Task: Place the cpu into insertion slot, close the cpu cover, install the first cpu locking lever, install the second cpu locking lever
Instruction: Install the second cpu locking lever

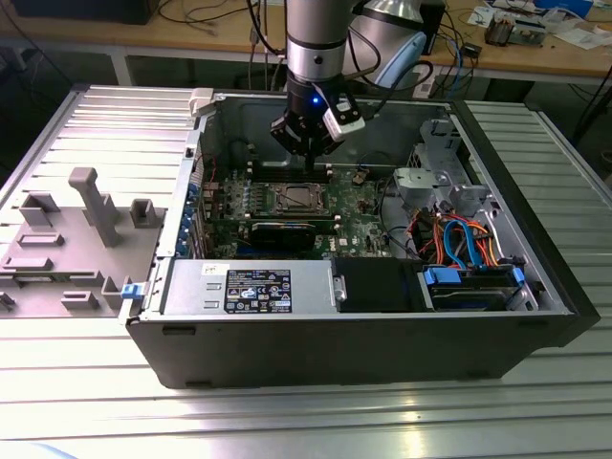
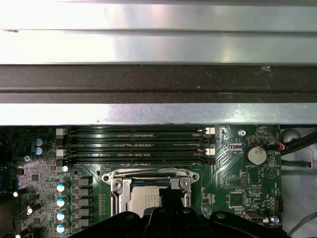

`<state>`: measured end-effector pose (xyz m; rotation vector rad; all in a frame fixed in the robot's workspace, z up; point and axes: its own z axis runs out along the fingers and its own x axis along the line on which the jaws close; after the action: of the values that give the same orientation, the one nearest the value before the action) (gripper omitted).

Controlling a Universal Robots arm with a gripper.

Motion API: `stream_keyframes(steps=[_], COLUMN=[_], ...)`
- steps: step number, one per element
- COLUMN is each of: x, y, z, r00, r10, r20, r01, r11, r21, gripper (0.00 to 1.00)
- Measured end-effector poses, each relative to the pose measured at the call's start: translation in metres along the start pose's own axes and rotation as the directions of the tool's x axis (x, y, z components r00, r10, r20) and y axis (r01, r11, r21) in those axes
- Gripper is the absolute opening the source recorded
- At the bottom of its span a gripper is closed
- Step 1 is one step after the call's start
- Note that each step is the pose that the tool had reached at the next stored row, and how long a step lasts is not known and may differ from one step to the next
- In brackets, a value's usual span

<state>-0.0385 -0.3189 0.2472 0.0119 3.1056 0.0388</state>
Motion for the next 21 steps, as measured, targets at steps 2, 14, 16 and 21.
stream_keyframes(steps=[2,14,16,21], x=[0.0000,0.0000,0.0000,0.0000], y=[-0.0008,-0.0057,-0.0063,-0.0084], z=[0.0000,0.0004,0.0003,0.0004], r00=[1.0000,1.0000,1.0000,1.0000], r10=[0.000,0.000,0.000,0.000], r20=[-0.0001,0.0000,-0.0001,0.0001], r01=[0.000,0.000,0.000,0.000], r11=[1.0000,1.0000,1.0000,1.0000], r21=[0.0005,0.0010,0.0011,0.0009], gripper=[0.11,0.11,0.11,0.11])
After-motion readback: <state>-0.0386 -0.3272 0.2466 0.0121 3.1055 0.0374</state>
